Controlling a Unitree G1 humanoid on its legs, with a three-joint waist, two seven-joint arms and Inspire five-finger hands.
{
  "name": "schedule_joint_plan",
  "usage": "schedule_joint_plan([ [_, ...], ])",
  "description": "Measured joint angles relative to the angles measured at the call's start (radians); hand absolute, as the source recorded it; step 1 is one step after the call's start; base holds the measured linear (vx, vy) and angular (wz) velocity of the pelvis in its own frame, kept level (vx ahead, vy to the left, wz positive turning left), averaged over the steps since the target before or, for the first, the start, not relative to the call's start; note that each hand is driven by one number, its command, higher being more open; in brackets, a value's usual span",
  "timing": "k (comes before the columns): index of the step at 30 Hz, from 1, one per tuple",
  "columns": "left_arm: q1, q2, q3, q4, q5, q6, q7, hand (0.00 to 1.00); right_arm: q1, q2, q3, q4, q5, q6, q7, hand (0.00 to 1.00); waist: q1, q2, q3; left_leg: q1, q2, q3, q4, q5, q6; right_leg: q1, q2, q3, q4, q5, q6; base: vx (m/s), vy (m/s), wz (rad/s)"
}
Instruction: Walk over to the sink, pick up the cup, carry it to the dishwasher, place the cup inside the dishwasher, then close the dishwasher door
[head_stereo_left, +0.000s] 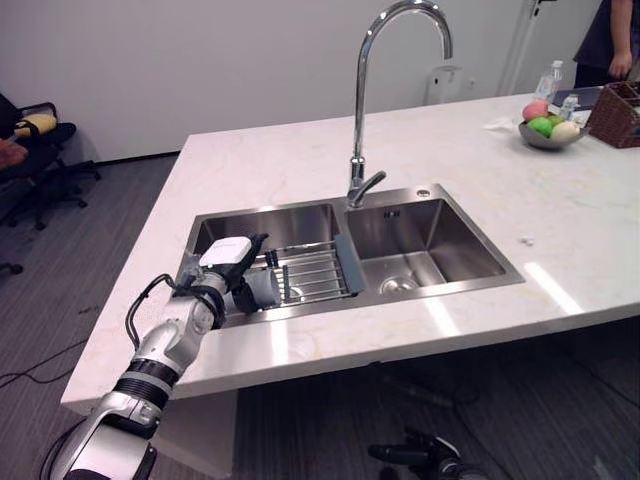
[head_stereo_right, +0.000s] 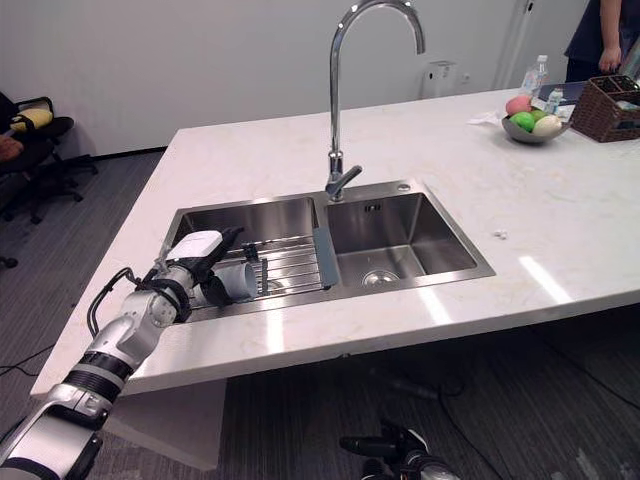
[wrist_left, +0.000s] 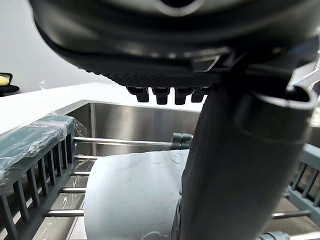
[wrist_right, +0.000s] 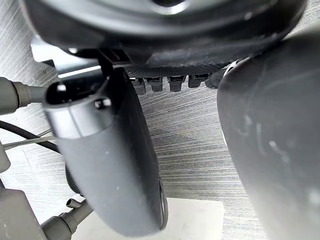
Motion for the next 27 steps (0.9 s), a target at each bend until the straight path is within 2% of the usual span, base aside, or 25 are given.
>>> schedule_joint_plan([
  [5, -0.025, 0.002, 0.003, 0.045, -0.039, 0.003, -0.098, 1.00, -0.004, -0.009, 0.000, -0.004, -0.006, 0.021, 0.011, 1.00, -0.001, 0.013, 0.001, 0.000, 0.007, 0.010, 0.012, -0.008, -0.004, -0.001, 0.006, 0.009, 0.000, 0.000, 0.000, -0.02, -0.023, -0.06],
  [6, -0.036, 0.002, 0.004, 0.061, -0.048, 0.001, -0.118, 0.00, -0.005, -0.010, 0.000, -0.005, -0.007, 0.024, 0.011, 1.00, -0.001, 0.015, 0.001, 0.000, 0.008, 0.011, 0.014, -0.009, -0.004, -0.001, 0.010, 0.011, 0.000, 0.000, 0.000, -0.02, -0.030, -0.03],
  [11, -0.058, 0.002, 0.046, 0.116, -0.070, 0.003, -0.217, 0.00, -0.009, -0.011, 0.000, -0.007, -0.018, 0.035, 0.016, 1.00, -0.005, 0.017, 0.001, 0.004, 0.010, 0.021, 0.014, -0.010, -0.006, -0.003, 0.015, 0.022, 0.000, 0.000, 0.000, -0.03, -0.018, -0.06],
  [15, -0.074, -0.006, 0.071, 0.170, -0.076, 0.010, -0.232, 0.00, -0.010, -0.011, -0.001, -0.006, -0.020, 0.036, 0.022, 1.00, -0.006, 0.018, 0.001, 0.007, 0.013, 0.027, 0.014, -0.011, -0.007, -0.002, 0.018, 0.025, 0.000, 0.000, 0.000, -0.02, -0.014, -0.05],
  [19, -0.091, -0.037, 0.101, 0.244, -0.035, 0.003, -0.128, 0.00, -0.018, -0.011, -0.002, -0.004, -0.020, 0.038, 0.033, 1.00, -0.019, 0.018, 0.002, 0.011, 0.014, 0.031, 0.014, -0.016, -0.011, -0.002, 0.025, 0.029, 0.000, -0.003, -0.001, -0.01, -0.009, -0.05],
  [21, -0.091, -0.037, 0.102, 0.251, -0.024, -0.012, -0.110, 0.00, -0.020, -0.010, -0.002, -0.003, -0.020, 0.040, 0.036, 1.00, -0.021, 0.020, 0.003, 0.014, 0.017, 0.031, 0.014, -0.020, -0.013, -0.001, 0.029, 0.032, 0.000, -0.005, -0.001, 0.01, -0.009, -0.05],
  [24, -0.069, -0.048, 0.114, 0.253, -0.016, -0.038, -0.075, 0.00, -0.022, -0.015, -0.003, 0.004, -0.026, 0.044, 0.042, 1.00, -0.013, 0.021, 0.005, 0.027, 0.020, 0.028, 0.016, -0.027, -0.015, 0.016, 0.032, 0.028, -0.001, -0.011, 0.002, -0.01, -0.005, 0.03],
  [27, -0.039, -0.086, 0.147, 0.253, -0.017, -0.051, 0.001, 0.00, -0.023, -0.019, -0.002, 0.016, -0.037, 0.043, 0.056, 1.00, 0.003, 0.019, 0.006, 0.029, 0.021, 0.022, 0.025, -0.035, -0.013, 0.025, 0.029, 0.025, -0.001, -0.014, 0.004, -0.05, -0.009, 0.05],
])
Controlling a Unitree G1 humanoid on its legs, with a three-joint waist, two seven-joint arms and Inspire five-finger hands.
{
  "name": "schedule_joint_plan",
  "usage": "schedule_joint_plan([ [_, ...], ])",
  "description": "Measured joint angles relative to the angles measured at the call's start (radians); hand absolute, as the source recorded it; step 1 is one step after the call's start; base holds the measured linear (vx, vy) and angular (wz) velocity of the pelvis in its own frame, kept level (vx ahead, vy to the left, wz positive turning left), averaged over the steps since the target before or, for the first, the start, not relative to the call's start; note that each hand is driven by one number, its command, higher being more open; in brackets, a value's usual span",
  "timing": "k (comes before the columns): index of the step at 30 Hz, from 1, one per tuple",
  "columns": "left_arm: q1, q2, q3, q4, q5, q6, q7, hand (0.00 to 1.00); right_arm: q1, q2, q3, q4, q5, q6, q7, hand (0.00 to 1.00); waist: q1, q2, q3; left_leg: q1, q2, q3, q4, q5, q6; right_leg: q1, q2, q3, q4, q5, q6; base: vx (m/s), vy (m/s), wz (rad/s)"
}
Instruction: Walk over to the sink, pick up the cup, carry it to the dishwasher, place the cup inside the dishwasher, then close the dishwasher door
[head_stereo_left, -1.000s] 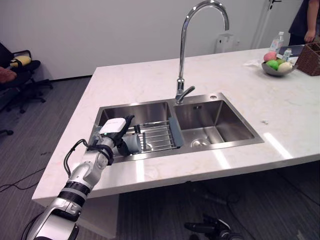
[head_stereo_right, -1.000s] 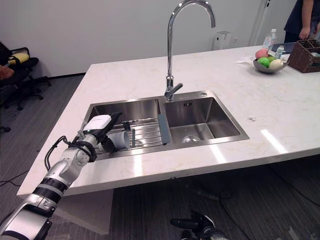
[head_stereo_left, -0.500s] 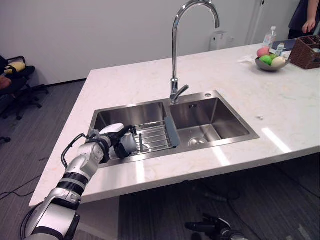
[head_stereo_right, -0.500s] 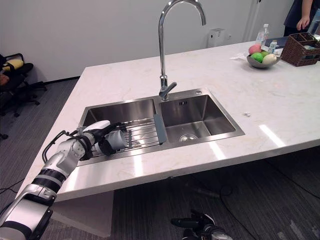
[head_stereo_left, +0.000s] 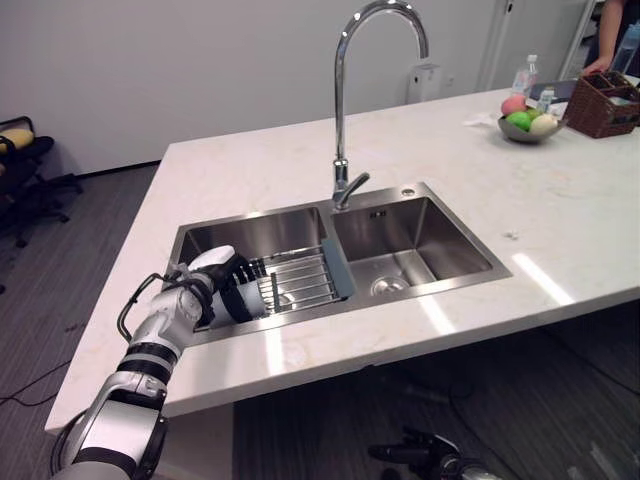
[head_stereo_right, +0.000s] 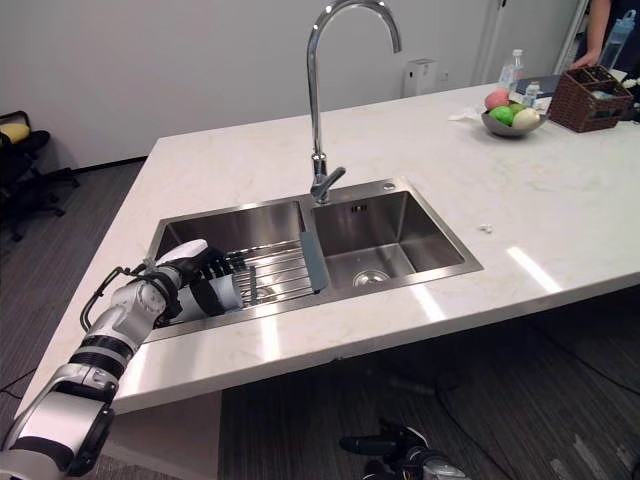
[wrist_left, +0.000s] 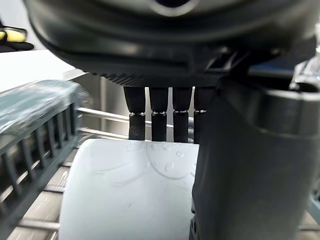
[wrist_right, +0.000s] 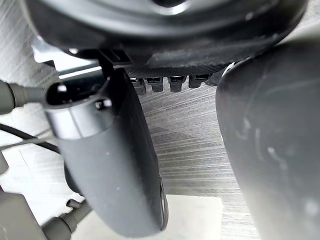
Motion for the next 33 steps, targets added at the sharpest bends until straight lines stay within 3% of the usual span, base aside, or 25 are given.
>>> schedule_joint_plan([
  [7, 0.059, -0.014, 0.002, -0.005, -0.019, -0.095, 0.175, 0.00, -0.012, -0.001, 0.000, 0.022, 0.001, -0.007, 0.001, 1.00, 0.000, -0.003, 0.002, -0.010, 0.002, -0.027, 0.003, -0.001, 0.001, 0.004, -0.004, -0.024, 0.000, -0.007, 0.003, -0.03, -0.024, 0.11],
  [13, 0.117, -0.018, 0.005, -0.044, -0.173, -0.172, 0.282, 0.00, -0.019, -0.002, 0.001, 0.049, 0.010, -0.025, 0.000, 1.00, 0.017, -0.005, 0.003, -0.025, 0.003, -0.060, 0.003, 0.000, 0.002, 0.007, -0.009, -0.056, 0.000, -0.015, 0.004, -0.01, -0.016, 0.14],
  [20, 0.209, -0.028, 0.039, -0.170, -0.412, -0.197, 0.301, 0.00, -0.020, -0.001, -0.001, 0.078, 0.011, -0.071, 0.000, 1.00, 0.033, -0.015, 0.006, -0.035, 0.002, -0.095, -0.002, 0.000, 0.005, 0.010, -0.013, -0.088, 0.000, -0.015, 0.005, -0.01, -0.010, 0.11],
  [26, 0.276, -0.043, 0.095, -0.325, -0.577, -0.245, 0.302, 0.00, -0.011, 0.005, -0.021, 0.111, 0.011, -0.103, 0.000, 1.00, 0.072, -0.024, 0.003, -0.033, -0.008, -0.115, 0.000, -0.001, 0.014, 0.025, -0.026, -0.107, 0.000, -0.015, 0.005, -0.04, 0.000, 0.09],
  [33, 0.344, -0.088, 0.175, -0.437, -0.729, -0.258, 0.343, 0.00, 0.009, 0.022, -0.042, 0.122, 0.010, -0.136, 0.000, 1.00, 0.112, -0.056, 0.009, -0.038, -0.016, -0.124, 0.011, 0.000, 0.022, 0.028, -0.039, -0.111, 0.000, -0.012, 0.010, -0.08, -0.011, 0.03],
])
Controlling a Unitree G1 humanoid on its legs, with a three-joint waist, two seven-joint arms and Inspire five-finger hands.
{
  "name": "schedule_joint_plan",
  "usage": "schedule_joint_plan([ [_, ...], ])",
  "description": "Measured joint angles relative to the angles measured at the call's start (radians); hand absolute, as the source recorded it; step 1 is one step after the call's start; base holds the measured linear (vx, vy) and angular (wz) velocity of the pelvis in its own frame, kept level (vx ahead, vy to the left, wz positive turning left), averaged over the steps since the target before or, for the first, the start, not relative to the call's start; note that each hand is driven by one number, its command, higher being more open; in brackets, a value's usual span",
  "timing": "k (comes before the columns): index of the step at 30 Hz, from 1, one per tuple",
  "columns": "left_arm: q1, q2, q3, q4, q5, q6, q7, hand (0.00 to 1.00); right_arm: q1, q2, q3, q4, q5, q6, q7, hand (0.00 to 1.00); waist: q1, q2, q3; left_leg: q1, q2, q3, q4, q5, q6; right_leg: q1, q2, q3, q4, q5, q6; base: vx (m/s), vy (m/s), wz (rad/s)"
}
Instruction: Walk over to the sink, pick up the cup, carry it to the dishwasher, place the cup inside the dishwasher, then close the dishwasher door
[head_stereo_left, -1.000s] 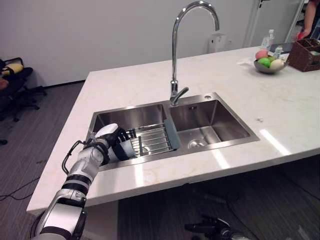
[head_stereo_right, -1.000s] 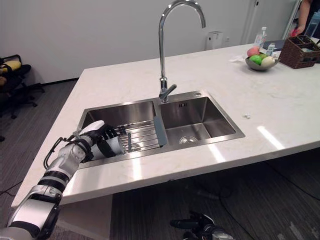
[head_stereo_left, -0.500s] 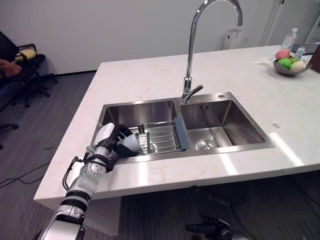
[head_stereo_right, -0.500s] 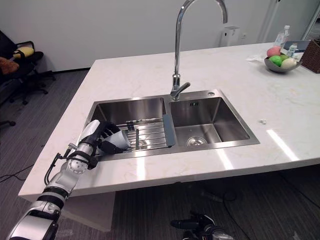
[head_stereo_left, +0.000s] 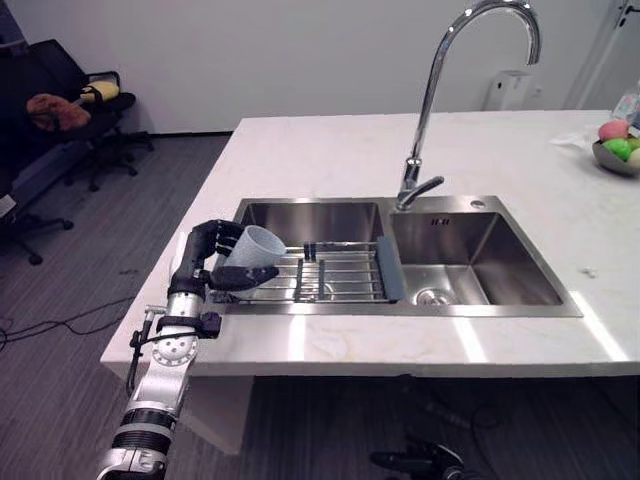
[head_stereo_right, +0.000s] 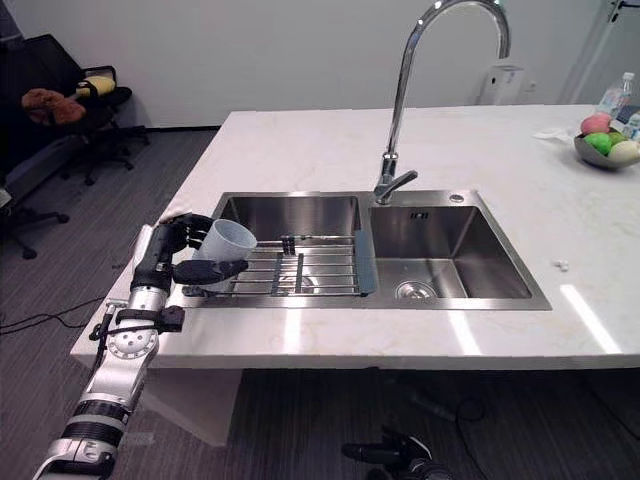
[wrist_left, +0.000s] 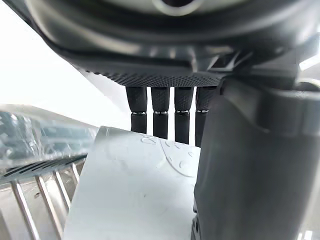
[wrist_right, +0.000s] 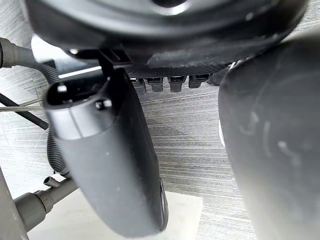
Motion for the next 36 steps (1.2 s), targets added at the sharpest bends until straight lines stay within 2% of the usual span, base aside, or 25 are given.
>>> schedule_joint_plan([
  [7, 0.041, -0.045, 0.043, -0.121, -0.091, -0.008, 0.051, 0.00, 0.009, 0.012, -0.026, 0.000, -0.005, -0.020, 0.001, 1.00, 0.006, -0.005, -0.002, -0.013, -0.006, -0.027, -0.001, 0.002, 0.006, 0.001, -0.009, -0.026, 0.000, 0.000, 0.001, -0.02, -0.001, 0.10],
  [11, 0.082, -0.081, 0.091, -0.221, -0.115, -0.007, 0.101, 0.00, 0.015, 0.014, -0.036, 0.001, -0.006, -0.020, 0.001, 1.00, 0.023, -0.008, -0.002, -0.010, -0.013, -0.039, -0.004, 0.003, 0.013, 0.011, -0.018, -0.039, 0.000, 0.001, 0.001, -0.03, 0.012, 0.10],
  [15, 0.200, -0.133, 0.153, -0.363, -0.048, -0.009, 0.193, 0.00, 0.022, 0.011, -0.037, 0.001, -0.027, -0.020, 0.016, 1.00, 0.043, -0.009, -0.001, -0.009, -0.024, -0.069, -0.002, 0.003, 0.024, 0.035, -0.032, -0.065, 0.000, 0.001, 0.001, -0.05, 0.015, 0.25],
  [18, 0.306, -0.222, 0.189, -0.488, -0.003, -0.010, 0.264, 0.00, 0.031, 0.015, -0.037, -0.002, -0.081, -0.015, 0.046, 1.00, 0.092, -0.024, 0.005, -0.094, -0.029, -0.162, 0.107, -0.026, 0.056, 0.052, -0.061, -0.132, 0.007, -0.008, 0.015, -0.05, -0.001, 0.77],
  [20, 0.379, -0.272, 0.199, -0.553, 0.019, -0.012, 0.300, 0.00, 0.035, 0.006, -0.036, -0.002, -0.090, -0.003, 0.059, 1.00, 0.119, -0.021, 0.012, -0.155, -0.034, -0.250, 0.166, -0.032, 0.061, 0.072, -0.073, -0.209, 0.007, -0.014, 0.021, -0.07, -0.031, 1.29],
  [22, 0.441, -0.308, 0.207, -0.603, 0.044, -0.021, 0.328, 0.00, 0.044, -0.008, -0.035, 0.000, -0.087, 0.011, 0.063, 1.00, 0.157, -0.021, 0.026, -0.196, -0.046, -0.338, 0.173, -0.017, 0.063, 0.099, -0.086, -0.297, 0.007, -0.031, 0.039, -0.07, -0.043, 1.45],
  [24, 0.503, -0.342, 0.224, -0.654, 0.048, -0.027, 0.342, 0.00, 0.051, -0.017, -0.037, 0.023, -0.070, 0.015, 0.064, 1.00, 0.203, -0.014, 0.034, -0.217, -0.079, -0.435, 0.091, 0.028, 0.068, 0.117, -0.094, -0.386, 0.007, -0.057, 0.054, -0.10, -0.062, 1.74],
  [25, 0.529, -0.353, 0.239, -0.684, 0.048, -0.030, 0.353, 0.00, 0.049, -0.022, -0.040, 0.035, -0.067, 0.014, 0.066, 1.00, 0.219, -0.015, 0.034, -0.220, -0.060, -0.368, 0.044, 0.039, 0.103, 0.125, -0.094, -0.422, 0.007, -0.070, 0.055, -0.09, -0.060, 2.01],
  [26, 0.534, -0.362, 0.253, -0.697, 0.048, -0.042, 0.353, 0.00, 0.049, -0.023, -0.050, 0.054, -0.068, 0.009, 0.071, 1.00, 0.220, -0.026, 0.036, -0.226, -0.053, -0.293, 0.019, 0.040, 0.161, 0.134, -0.114, -0.484, 0.006, -0.076, 0.053, -0.09, -0.012, 2.57],
  [27, 0.527, -0.376, 0.258, -0.707, 0.048, -0.068, 0.352, 0.00, 0.035, -0.020, -0.079, 0.100, -0.067, 0.006, 0.072, 1.00, 0.215, -0.043, 0.036, -0.279, -0.022, -0.148, 0.096, 0.020, 0.187, 0.139, -0.153, -0.602, 0.019, -0.081, 0.050, -0.08, 0.015, 2.33],
  [28, 0.526, -0.383, 0.256, -0.714, 0.044, -0.081, 0.347, 0.00, 0.029, -0.028, -0.088, 0.120, -0.062, 0.007, 0.065, 1.00, 0.215, -0.035, 0.036, -0.313, 0.008, -0.053, 0.182, 0.012, 0.200, 0.140, -0.170, -0.655, 0.045, -0.091, 0.048, -0.05, 0.070, 2.53],
  [29, 0.526, -0.386, 0.245, -0.735, 0.029, -0.101, 0.323, 0.00, 0.031, -0.044, -0.088, 0.131, -0.038, 0.016, 0.042, 1.00, 0.217, -0.022, 0.036, -0.329, 0.061, 0.117, 0.310, -0.001, 0.229, 0.154, -0.205, -0.743, 0.095, -0.107, 0.047, 0.03, 0.124, 2.27],
  [30, 0.526, -0.392, 0.238, -0.769, 0.029, -0.123, 0.306, 0.00, 0.033, -0.056, -0.087, 0.127, -0.014, 0.023, 0.029, 1.00, 0.214, -0.005, 0.031, -0.302, 0.095, 0.238, 0.344, 0.036, 0.263, 0.182, -0.218, -0.816, 0.137, -0.110, 0.053, 0.07, 0.153, 2.21],
  [31, 0.524, -0.396, 0.225, -0.792, 0.029, -0.133, 0.302, 0.00, 0.035, -0.065, -0.087, 0.123, 0.000, 0.024, 0.024, 1.00, 0.209, 0.011, 0.026, -0.292, 0.103, 0.260, 0.330, 0.085, 0.247, 0.194, -0.215, -0.851, 0.161, -0.115, 0.054, 0.09, 0.161, 2.18],
  [32, 0.499, -0.399, 0.186, -0.822, 0.030, -0.152, 0.288, 0.00, 0.029, -0.072, -0.091, 0.117, 0.011, 0.026, 0.012, 1.00, 0.202, 0.026, 0.029, -0.287, 0.066, 0.279, 0.274, 0.082, 0.242, 0.215, -0.242, -0.910, 0.222, -0.130, 0.039, 0.04, 0.208, 1.99],
  [33, 0.488, -0.391, 0.165, -0.849, 0.031, -0.167, 0.283, 0.00, 0.008, -0.066, -0.103, 0.115, 0.015, 0.026, 0.009, 1.00, 0.201, 0.023, 0.038, -0.268, 0.032, 0.291, 0.198, 0.084, 0.240, 0.224, -0.262, -0.931, 0.270, -0.188, 0.035, 0.00, 0.219, 1.81],
  [34, 0.479, -0.381, 0.162, -0.855, 0.030, -0.177, 0.283, 0.00, -0.004, -0.052, -0.106, 0.105, 0.026, 0.026, 0.003, 1.00, 0.199, 0.008, 0.047, -0.254, 0.003, 0.290, 0.147, 0.095, 0.224, 0.226, -0.259, -0.926, 0.262, -0.196, 0.043, -0.04, 0.214, 1.41],
  [35, 0.470, -0.374, 0.162, -0.849, 0.024, -0.181, 0.279, 0.00, -0.015, -0.035, -0.109, 0.090, 0.051, 0.022, -0.007, 1.00, 0.193, -0.002, 0.056, -0.228, -0.042, 0.260, 0.066, 0.126, 0.194, 0.251, -0.266, -0.941, 0.262, -0.192, 0.063, -0.08, 0.151, 1.04],
  [36, 0.483, -0.374, 0.156, -0.846, -0.005, -0.180, 0.267, 0.00, -0.034, -0.020, -0.111, 0.071, 0.075, 0.021, -0.022, 1.00, 0.201, -0.006, 0.058, -0.202, -0.084, 0.238, -0.015, 0.157, 0.189, 0.261, -0.291, -0.952, 0.290, -0.182, 0.059, -0.11, 0.206, 1.11],
])
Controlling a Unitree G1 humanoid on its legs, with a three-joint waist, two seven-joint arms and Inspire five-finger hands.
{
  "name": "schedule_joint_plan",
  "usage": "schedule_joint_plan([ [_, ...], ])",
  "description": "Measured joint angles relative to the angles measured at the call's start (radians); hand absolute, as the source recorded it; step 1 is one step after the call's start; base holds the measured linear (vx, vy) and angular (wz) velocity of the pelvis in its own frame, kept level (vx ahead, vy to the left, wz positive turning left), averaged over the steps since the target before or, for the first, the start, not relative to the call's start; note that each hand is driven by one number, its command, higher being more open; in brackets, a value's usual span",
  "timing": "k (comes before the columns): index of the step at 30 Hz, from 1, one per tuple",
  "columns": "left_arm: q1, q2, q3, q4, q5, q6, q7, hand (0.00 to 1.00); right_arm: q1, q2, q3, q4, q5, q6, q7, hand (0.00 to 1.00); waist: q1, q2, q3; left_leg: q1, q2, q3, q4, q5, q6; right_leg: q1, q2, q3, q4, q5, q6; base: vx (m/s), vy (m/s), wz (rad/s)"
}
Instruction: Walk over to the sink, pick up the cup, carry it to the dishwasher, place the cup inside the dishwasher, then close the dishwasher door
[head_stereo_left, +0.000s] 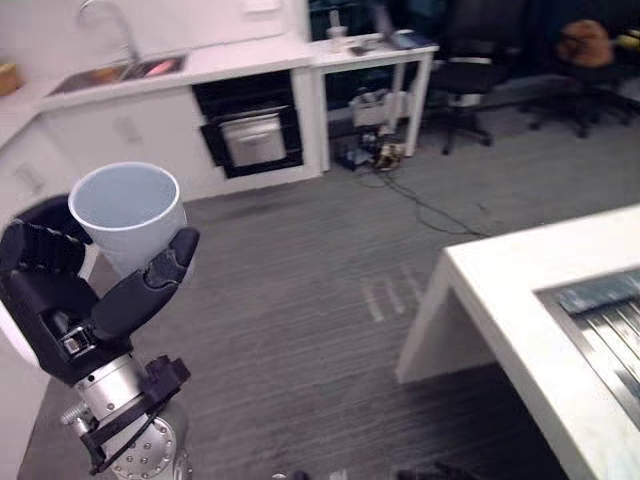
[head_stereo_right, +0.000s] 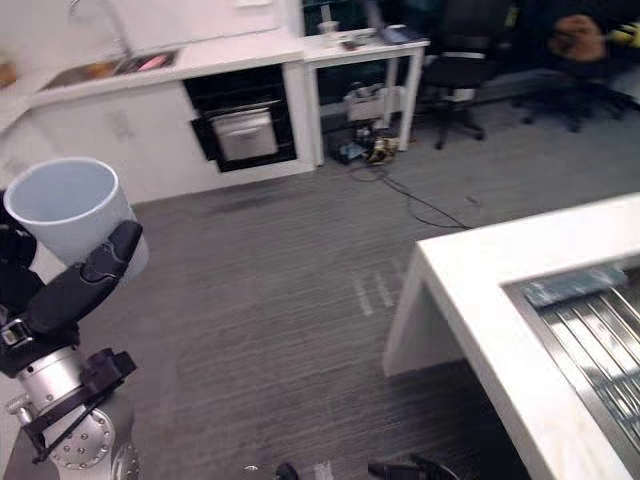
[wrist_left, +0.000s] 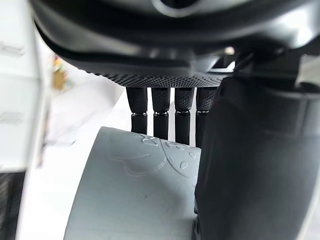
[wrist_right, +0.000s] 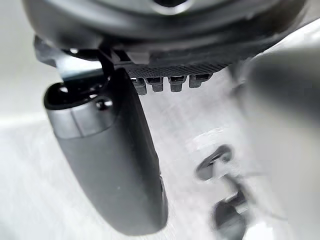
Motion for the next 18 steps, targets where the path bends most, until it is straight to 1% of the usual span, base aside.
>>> schedule_joint_plan([
  [1, 0.004, -0.001, -0.020, 0.000, -0.006, 0.003, -0.008, 0.00, -0.008, 0.021, -0.004, -0.033, 0.014, -0.005, -0.015, 1.00, 0.010, 0.001, 0.002, 0.003, -0.037, -0.038, -0.038, 0.003, -0.005, 0.004, -0.042, 0.017, 0.076, 0.001, -0.001, -0.09, 0.207, 0.71],
  [2, 0.002, 0.001, -0.025, 0.000, -0.005, 0.003, -0.012, 0.00, -0.007, 0.022, -0.004, -0.042, 0.014, -0.005, -0.019, 1.00, 0.011, 0.001, 0.002, 0.002, -0.045, -0.050, -0.041, 0.003, -0.001, 0.003, -0.053, 0.030, 0.097, 0.002, -0.009, -0.03, 0.201, 1.11],
  [3, -0.015, 0.010, -0.053, 0.000, -0.005, 0.011, -0.041, 0.00, 0.001, 0.035, -0.005, -0.075, 0.017, -0.006, -0.041, 1.00, -0.001, 0.004, 0.003, -0.006, -0.074, -0.117, -0.047, 0.003, 0.012, -0.003, -0.086, 0.126, 0.176, 0.014, -0.070, 0.03, 0.130, 1.63],
  [4, -0.044, 0.030, -0.094, 0.002, -0.005, 0.014, -0.070, 0.00, 0.014, 0.046, -0.006, -0.092, 0.036, -0.006, -0.063, 1.00, -0.023, 0.008, 0.005, -0.010, -0.096, -0.207, -0.057, 0.007, 0.040, -0.034, -0.102, 0.289, 0.270, 0.060, -0.144, 0.05, 0.110, 2.06],
  [5, -0.063, 0.048, -0.115, 0.005, -0.005, 0.013, -0.079, 0.00, 0.018, 0.052, -0.006, -0.094, 0.051, -0.006, -0.076, 1.00, -0.037, 0.018, 0.002, -0.015, -0.096, -0.258, -0.067, 0.011, 0.053, -0.056, -0.082, 0.390, 0.294, 0.019, -0.129, 0.06, 0.000, 2.47],
  [6, -0.119, 0.076, -0.149, 0.038, -0.012, -0.006, -0.101, 0.00, 0.032, 0.080, -0.013, -0.113, 0.090, -0.005, -0.100, 1.00, -0.061, 0.019, 0.014, -0.031, -0.103, -0.361, -0.085, 0.026, 0.062, -0.102, 0.011, 0.579, 0.280, -0.098, -0.086, 0.07, -0.057, 2.53],
  [7, -0.168, 0.100, -0.181, 0.115, -0.015, -0.013, -0.111, 0.00, 0.031, 0.101, -0.012, -0.122, 0.121, -0.001, -0.128, 1.00, -0.060, 0.015, 0.023, -0.027, -0.118, -0.437, -0.095, 0.042, 0.048, -0.153, 0.102, 0.751, 0.247, -0.183, -0.066, 0.08, -0.085, 2.20],
  [9, -0.170, 0.101, -0.186, 0.173, -0.024, -0.004, -0.105, 0.00, 0.024, 0.105, -0.006, -0.128, 0.130, 0.001, -0.139, 1.00, -0.059, 0.012, 0.026, -0.010, -0.131, -0.461, -0.095, 0.039, 0.047, -0.183, 0.141, 0.831, 0.211, -0.214, -0.042, 0.11, -0.031, 0.87],
  [10, -0.166, 0.102, -0.181, 0.221, -0.024, 0.016, -0.081, 0.00, 0.023, 0.111, 0.005, -0.145, 0.135, -0.005, -0.148, 1.00, -0.060, 0.012, 0.026, 0.007, -0.140, -0.472, -0.095, 0.030, 0.041, -0.223, 0.169, 0.881, 0.176, -0.222, -0.032, 0.19, -0.004, 0.32],
  [11, -0.165, 0.102, -0.182, 0.249, -0.024, 0.034, -0.057, 0.00, 0.023, 0.114, 0.020, -0.157, 0.135, -0.009, -0.151, 1.00, -0.064, 0.012, 0.026, 0.018, -0.147, -0.475, -0.094, 0.025, 0.036, -0.261, 0.184, 0.908, 0.151, -0.221, -0.033, 0.20, 0.001, 0.23],
  [12, -0.165, 0.102, -0.186, 0.259, -0.024, 0.040, -0.049, 0.00, 0.025, 0.114, 0.029, -0.161, 0.135, -0.009, -0.152, 1.00, -0.067, 0.011, 0.025, 0.024, -0.151, -0.478, -0.094, 0.023, 0.034, -0.275, 0.185, 0.909, 0.139, -0.220, -0.034, 0.17, -0.006, 0.17],
  [14, -0.162, 0.102, -0.207, 0.273, -0.023, 0.059, -0.039, 0.00, 0.030, 0.113, 0.036, -0.170, 0.134, -0.007, -0.152, 1.00, -0.068, 0.010, 0.025, 0.050, -0.159, -0.484, -0.094, 0.008, 0.018, -0.286, 0.189, 0.907, 0.077, -0.210, -0.049, 0.17, -0.026, 0.07],
  [15, -0.157, 0.103, -0.221, 0.273, -0.023, 0.059, -0.033, 0.00, 0.032, 0.113, 0.036, -0.171, 0.134, -0.007, -0.151, 1.00, -0.068, 0.009, 0.023, 0.059, -0.159, -0.484, -0.094, 0.000, 0.006, -0.280, 0.197, 0.908, 0.038, -0.193, -0.064, 0.14, -0.042, -0.04],
  [16, -0.156, 0.102, -0.224, 0.273, -0.023, 0.059, -0.033, 0.00, 0.033, 0.113, 0.036, -0.171, 0.134, -0.007, -0.151, 1.00, -0.068, 0.008, 0.023, 0.062, -0.159, -0.483, -0.094, -0.003, 0.002, -0.275, 0.201, 0.908, 0.018, -0.181, -0.067, 0.13, -0.063, -0.10],
  [17, -0.154, 0.102, -0.226, 0.273, -0.023, 0.060, -0.033, 0.00, 0.036, 0.114, 0.036, -0.171, 0.134, -0.005, -0.151, 1.00, -0.068, 0.004, 0.020, 0.066, -0.160, -0.482, -0.094, -0.010, -0.001, -0.261, 0.210, 0.910, -0.022, -0.150, -0.082, 0.08, -0.074, -0.13],
  [18, -0.151, 0.102, -0.226, 0.273, -0.024, 0.062, -0.033, 0.00, 0.041, 0.114, 0.035, -0.171, 0.134, -0.002, -0.153, 1.00, -0.069, 0.000, 0.018, 0.070, -0.165, -0.480, -0.094, -0.015, 0.002, -0.240, 0.215, 0.914, -0.059, -0.105, -0.086, 0.06, -0.064, -0.12],
])
